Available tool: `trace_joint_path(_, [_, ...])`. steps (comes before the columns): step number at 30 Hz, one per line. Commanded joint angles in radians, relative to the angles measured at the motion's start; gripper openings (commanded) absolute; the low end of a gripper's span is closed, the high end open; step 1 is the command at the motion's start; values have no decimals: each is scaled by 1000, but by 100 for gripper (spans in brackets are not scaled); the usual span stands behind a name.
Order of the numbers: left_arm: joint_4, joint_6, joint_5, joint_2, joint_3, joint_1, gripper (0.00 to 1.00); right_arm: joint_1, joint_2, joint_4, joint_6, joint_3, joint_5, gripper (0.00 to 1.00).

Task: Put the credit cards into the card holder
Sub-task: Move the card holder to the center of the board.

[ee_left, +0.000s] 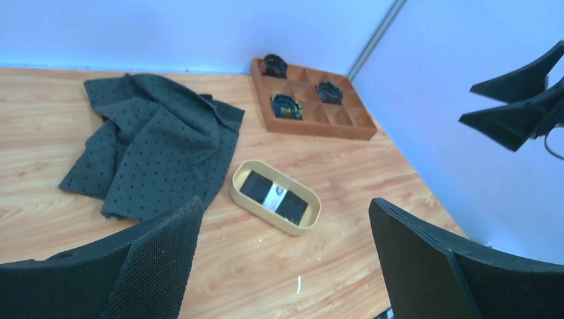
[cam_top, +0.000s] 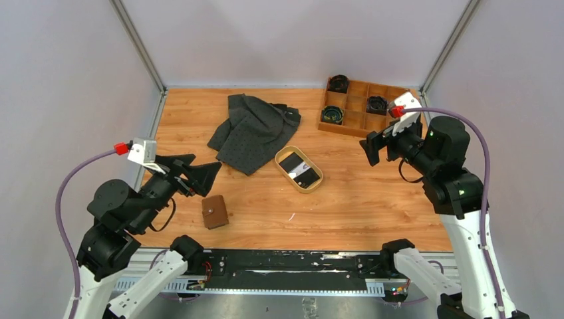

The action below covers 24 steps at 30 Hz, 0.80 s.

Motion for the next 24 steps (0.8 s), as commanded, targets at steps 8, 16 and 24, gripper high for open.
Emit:
trace_joint_path(8, [-67, -12, 113, 12, -138, 6, 100, -58, -2, -46, -139, -122, -329, 100])
trace_joint_path(16, [-44, -72, -1, 241, -329, -47, 100, -53, 139, 47, -300, -324, -694, 100])
trace_joint_path(24, [32, -255, -461, 429, -482, -256, 100, -53, 290, 64, -316, -360, -612, 100])
